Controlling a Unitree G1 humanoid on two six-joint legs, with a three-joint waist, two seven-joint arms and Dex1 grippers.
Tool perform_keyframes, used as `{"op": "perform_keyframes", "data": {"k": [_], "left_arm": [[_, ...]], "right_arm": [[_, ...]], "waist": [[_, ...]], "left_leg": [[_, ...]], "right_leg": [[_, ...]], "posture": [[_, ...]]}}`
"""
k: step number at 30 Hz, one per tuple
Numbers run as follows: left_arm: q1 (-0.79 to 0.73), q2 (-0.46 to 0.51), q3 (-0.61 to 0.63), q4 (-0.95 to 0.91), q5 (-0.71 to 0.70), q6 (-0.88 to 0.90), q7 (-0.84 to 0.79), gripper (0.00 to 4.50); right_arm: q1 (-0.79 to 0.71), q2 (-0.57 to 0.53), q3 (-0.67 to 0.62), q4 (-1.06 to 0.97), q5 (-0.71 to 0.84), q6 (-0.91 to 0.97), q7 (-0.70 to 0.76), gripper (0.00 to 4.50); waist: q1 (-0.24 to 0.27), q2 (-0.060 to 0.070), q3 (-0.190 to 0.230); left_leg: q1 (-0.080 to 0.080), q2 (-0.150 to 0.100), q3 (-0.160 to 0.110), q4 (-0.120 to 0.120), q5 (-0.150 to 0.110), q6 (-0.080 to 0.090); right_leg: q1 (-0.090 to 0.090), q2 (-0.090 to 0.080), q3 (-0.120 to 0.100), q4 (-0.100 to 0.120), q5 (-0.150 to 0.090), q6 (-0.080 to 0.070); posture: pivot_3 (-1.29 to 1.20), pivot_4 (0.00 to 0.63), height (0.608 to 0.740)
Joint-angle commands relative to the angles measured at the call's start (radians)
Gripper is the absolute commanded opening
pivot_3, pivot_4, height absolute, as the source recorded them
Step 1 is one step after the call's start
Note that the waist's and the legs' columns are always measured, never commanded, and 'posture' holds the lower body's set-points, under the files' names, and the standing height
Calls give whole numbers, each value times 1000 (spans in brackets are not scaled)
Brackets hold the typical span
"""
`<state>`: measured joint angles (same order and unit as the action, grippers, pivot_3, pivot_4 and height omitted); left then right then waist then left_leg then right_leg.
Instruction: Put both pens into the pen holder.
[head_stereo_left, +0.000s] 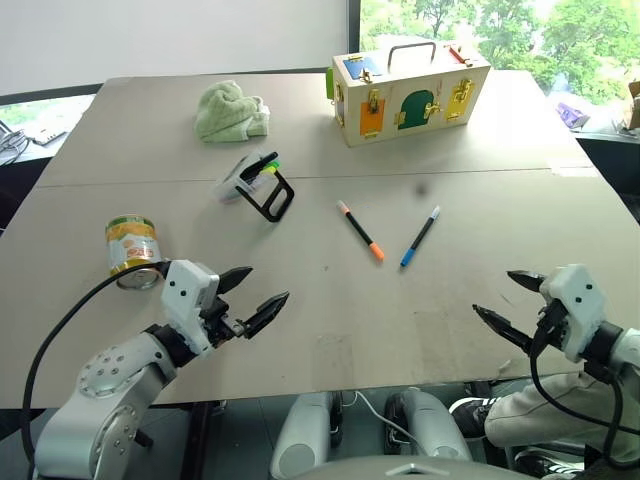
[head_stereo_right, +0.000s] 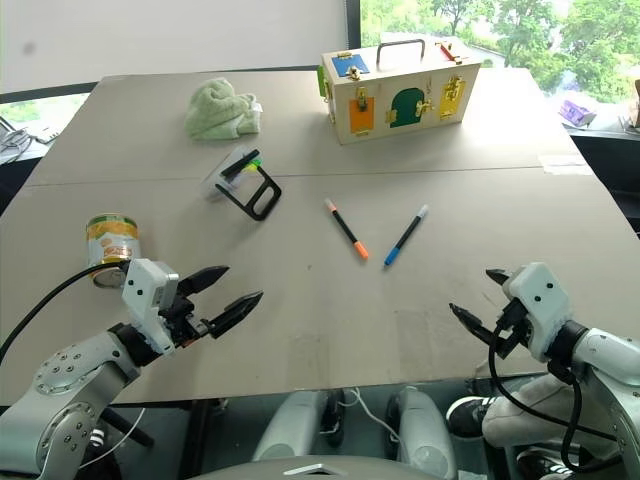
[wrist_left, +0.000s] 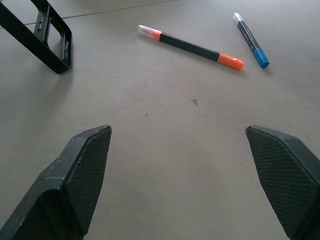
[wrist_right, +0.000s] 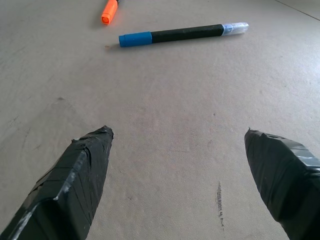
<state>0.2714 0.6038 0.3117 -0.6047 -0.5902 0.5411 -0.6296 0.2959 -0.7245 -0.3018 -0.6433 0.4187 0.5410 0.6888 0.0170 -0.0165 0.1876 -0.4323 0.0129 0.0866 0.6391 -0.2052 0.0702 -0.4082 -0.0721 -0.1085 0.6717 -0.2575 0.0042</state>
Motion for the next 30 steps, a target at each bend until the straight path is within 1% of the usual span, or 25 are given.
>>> {"op": "perform_keyframes", "data": {"k": [1,2,4,5,6,7,8,10,11,12,15,16,17,19,21,24,26,27,28,30], "left_arm": [[-14,9,6,-43,-22,-14,-12,4446],[-26,13,1,-58,-34,-11,-19,4446],[-55,34,-16,-86,-51,-23,-57,4446],[-65,45,-25,-94,-48,-32,-74,4446],[-74,56,-34,-101,-43,-41,-91,4446],[-81,68,-42,-104,-34,-53,-107,4446],[-85,77,-50,-107,-27,-61,-118,4446],[-88,100,-63,-110,-4,-86,-147,4446],[-90,109,-68,-110,3,-94,-157,4446],[-94,116,-72,-109,8,-101,-164,4446],[-115,121,-77,-93,2,-100,-169,4446],[-119,122,-79,-89,5,-104,-174,4446],[-121,122,-82,-86,7,-107,-178,4446],[-123,120,-88,-81,11,-112,-183,4446],[-126,120,-96,-79,16,-118,-190,4446],[-131,110,-102,-86,18,-122,-183,4446],[-130,103,-100,-94,15,-121,-171,4500],[-127,101,-100,-99,15,-120,-167,4500],[-123,101,-99,-104,15,-120,-165,4500],[-113,100,-97,-112,17,-119,-158,4500]], "right_arm": [[-102,13,7,-39,43,83,-61,4500],[-167,23,24,-45,71,154,-103,4500],[-367,29,117,-48,70,415,-215,4500],[-451,41,145,-28,88,524,-249,4500],[-526,60,167,-7,99,602,-277,4500],[-606,95,181,27,111,697,-303,4500],[-679,143,181,67,102,799,-343,4500],[-824,231,200,156,20,985,-458,4500],[-877,247,223,208,-6,1037,-507,4500],[-942,275,231,293,-19,1063,-550,4500],[-1159,381,162,663,47,1073,-667,4500],[-1226,396,145,789,87,1073,-705,4500],[-1282,411,137,875,102,1073,-734,4500],[-1382,433,140,1016,112,1073,-784,4500],[-1472,461,159,1141,82,1073,-811,4500],[-1538,484,169,1280,7,1073,-826,4500],[-1546,487,183,1336,-36,1064,-810,3948],[-1548,486,199,1357,-49,1059,-793,3552],[-1549,484,224,1364,-54,1057,-768,3121],[-1551,480,297,1350,-54,1068,-713,2110]], "waist": [[0,0,0],[-6,0,0],[-3,0,-1],[-7,-3,-2],[-11,-2,-2],[-6,-2,-3],[-5,-3,-3],[-2,-3,-3],[0,-3,-3],[-1,-3,-3],[-9,-2,-3],[-10,-2,-3],[-14,-2,-3],[-15,-2,-3],[-21,-2,-3],[-29,-2,-3],[-28,-2,-4],[-27,-2,-4],[-28,-2,-4],[-30,-2,-5]], "left_leg": [[0,0,0,0,0,0],[0,0,0,0,0,0],[1,1,1,0,0,0],[1,1,1,0,0,0],[2,2,1,0,0,0],[0,3,2,1,0,-1],[0,3,2,0,1,-1],[-1,3,2,0,3,-5],[-3,3,2,-1,3,-4],[-3,2,2,-1,4,-2],[-4,2,4,-1,5,0],[-3,1,4,-1,6,0],[-3,1,5,-1,6,0],[-2,1,5,-2,6,0],[-2,1,5,-2,6,0],[-2,1,6,-2,6,0],[-2,1,6,-2,6,0],[-2,1,5,-2,6,0],[-2,1,5,-2,6,1],[-2,1,6,-2,6,1]], "right_leg": [[0,0,0,0,0,0],[0,0,0,0,0,0],[0,0,0,0,1,-1],[0,0,-1,0,1,-3],[0,1,0,0,1,-3],[-2,1,-1,0,1,-7],[-1,1,-1,0,1,-8],[-1,1,-2,0,4,-10],[-3,1,-2,0,5,-11],[-3,1,-2,0,5,-11],[-4,1,-2,-1,5,-11],[-3,1,-1,0,5,-10],[-4,1,-2,0,5,-10],[-3,1,-2,0,5,-10],[-3,1,-1,1,5,-10],[-3,1,-1,1,5,-10],[-3,1,-1,1,5,-10],[-3,1,-1,1,5,-10],[-3,1,-1,1,5,-10],[-3,1,-1,1,5,-10]], "posture": [[0,150,740],[0,150,740],[0,150,740],[0,150,740],[0,150,740],[0,150,740],[0,150,740],[0,150,740],[0,150,740],[0,150,740],[0,150,740],[0,150,740],[0,150,740],[0,150,740],[0,150,740],[0,150,740],[0,150,740],[0,150,740],[0,150,740],[0,150,740]]}}
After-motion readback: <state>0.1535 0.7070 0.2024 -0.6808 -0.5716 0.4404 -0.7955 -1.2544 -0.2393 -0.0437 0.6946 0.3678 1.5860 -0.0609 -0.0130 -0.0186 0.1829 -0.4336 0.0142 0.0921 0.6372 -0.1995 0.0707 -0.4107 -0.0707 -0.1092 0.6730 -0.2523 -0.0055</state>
